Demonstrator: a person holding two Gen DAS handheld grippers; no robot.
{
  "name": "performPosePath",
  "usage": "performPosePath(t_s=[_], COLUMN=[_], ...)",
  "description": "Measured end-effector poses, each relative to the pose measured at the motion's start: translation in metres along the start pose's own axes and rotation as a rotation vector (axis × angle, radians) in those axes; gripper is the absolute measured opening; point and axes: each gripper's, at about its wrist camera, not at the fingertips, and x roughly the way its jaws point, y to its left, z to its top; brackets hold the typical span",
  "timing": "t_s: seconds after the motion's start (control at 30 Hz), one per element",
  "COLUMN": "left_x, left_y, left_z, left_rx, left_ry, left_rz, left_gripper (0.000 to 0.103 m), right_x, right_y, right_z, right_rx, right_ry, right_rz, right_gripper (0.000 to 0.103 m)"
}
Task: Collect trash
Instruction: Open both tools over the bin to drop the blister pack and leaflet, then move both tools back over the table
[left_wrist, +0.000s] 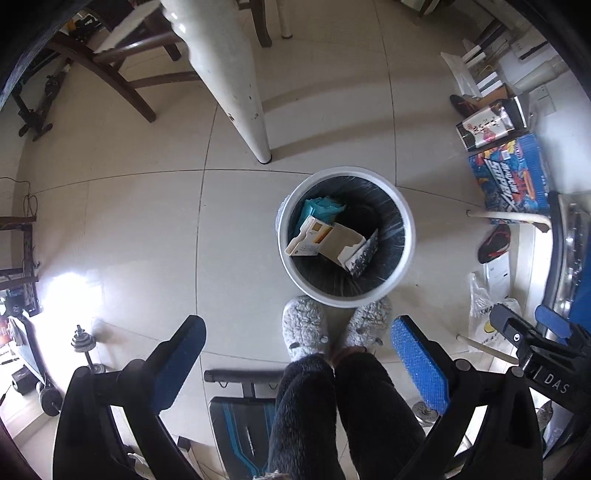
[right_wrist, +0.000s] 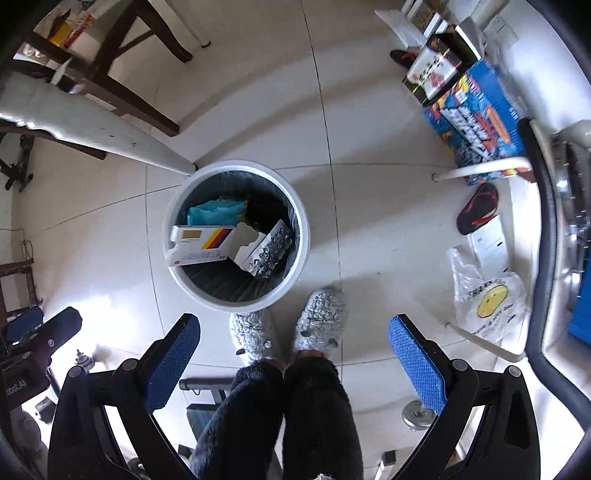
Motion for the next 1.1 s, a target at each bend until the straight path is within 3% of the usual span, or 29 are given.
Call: performPosePath(t_s=[0.3,0.7,0.87,1.1], left_x=[-0.089,-0.206,-0.265,-0.342], left_y=[0.002,0.001,-0.012,-0.057], left_z=[-0.029,-0.055,-0.034,0.037], left_rx=[0.014,0.044,0.063,0.11], left_ry=[-0.025,-0.13,-0.281,-0.485], left_rz=[-0.006,-0.031,0.015,0.042], left_gripper=[0.103,0.103,0.103,0.103], right_x=[-0.113,-0.258,-0.317,-0.408], right_y=[0.012,0.018,0.015,-0.006], right_z=[-0.027,-0.069,-0.066,-0.026], right_rx=[-0.024,0.0,0.04,0.111], right_ry=[-0.062,-0.116,-0.18,-0.337], right_rz=[0.007,0.048,0.106,0.154], right_gripper=[0.103,0.103,0.103,0.103])
